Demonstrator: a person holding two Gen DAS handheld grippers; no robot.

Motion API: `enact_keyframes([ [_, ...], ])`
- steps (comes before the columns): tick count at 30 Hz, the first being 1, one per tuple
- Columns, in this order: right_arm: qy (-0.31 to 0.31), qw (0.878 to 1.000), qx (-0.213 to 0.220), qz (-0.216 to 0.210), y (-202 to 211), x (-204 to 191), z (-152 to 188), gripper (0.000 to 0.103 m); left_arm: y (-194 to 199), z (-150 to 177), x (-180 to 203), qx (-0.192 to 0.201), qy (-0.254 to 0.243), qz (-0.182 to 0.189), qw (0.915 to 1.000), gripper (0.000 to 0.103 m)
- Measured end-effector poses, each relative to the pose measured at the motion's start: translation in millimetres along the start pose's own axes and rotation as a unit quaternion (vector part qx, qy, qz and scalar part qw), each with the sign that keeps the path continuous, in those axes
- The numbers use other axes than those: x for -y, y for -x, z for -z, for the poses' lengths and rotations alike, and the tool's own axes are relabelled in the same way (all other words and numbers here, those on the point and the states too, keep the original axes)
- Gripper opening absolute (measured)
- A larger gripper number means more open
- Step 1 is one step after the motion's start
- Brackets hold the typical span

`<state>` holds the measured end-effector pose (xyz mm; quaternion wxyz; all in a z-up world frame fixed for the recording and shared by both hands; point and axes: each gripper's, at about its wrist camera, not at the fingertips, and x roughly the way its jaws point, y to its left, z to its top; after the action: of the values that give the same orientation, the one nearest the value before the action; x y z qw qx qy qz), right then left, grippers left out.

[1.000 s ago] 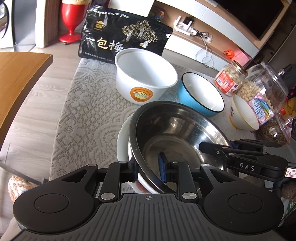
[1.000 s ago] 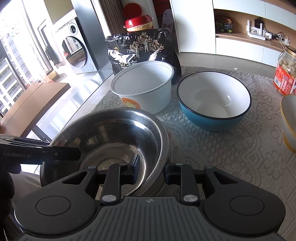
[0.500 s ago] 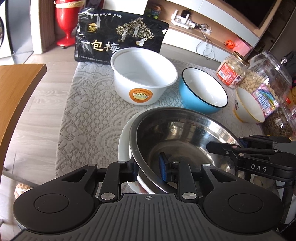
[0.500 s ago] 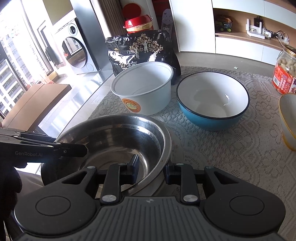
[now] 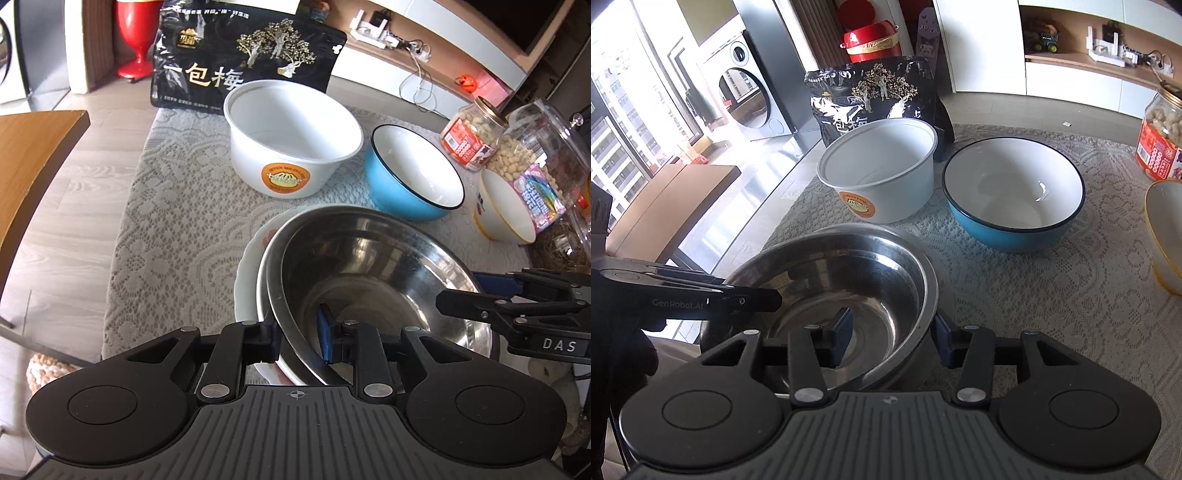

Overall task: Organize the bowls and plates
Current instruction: 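Open both tools and release the steel bowl rim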

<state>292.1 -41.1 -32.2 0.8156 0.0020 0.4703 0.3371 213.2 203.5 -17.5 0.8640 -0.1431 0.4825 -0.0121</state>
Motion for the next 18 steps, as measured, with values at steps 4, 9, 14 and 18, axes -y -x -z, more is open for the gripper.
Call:
enact_keyframes([
  [4, -0.007, 1.000, 0.007, 0.008, 1.4, 8.1, 2.1, 0.048, 3.6, 0.1, 0.6, 0.014, 0.000, -0.011, 0.9998, 0.021],
  [9, -0.001, 0.999, 0.023, 0.023, 3.6, 9.4, 3.2, 0.048, 15.1, -2.3, -5.8, 0.014, 0.012, 0.008, 0.9998, 0.023],
  [14, 0.029, 0.996, 0.049, 0.062, 3.0, 1.2, 5.3, 0.048, 32.9, -3.5, -17.4, 0.027, 0.033, -0.001, 0.9991, 0.025],
  [18, 0.022, 0.995, 0.079, 0.063, 6.6, 4.9, 6.4, 0.049, 47.7, -5.6, -24.7, 0.053, 0.044, -0.011, 0.9975, 0.025],
])
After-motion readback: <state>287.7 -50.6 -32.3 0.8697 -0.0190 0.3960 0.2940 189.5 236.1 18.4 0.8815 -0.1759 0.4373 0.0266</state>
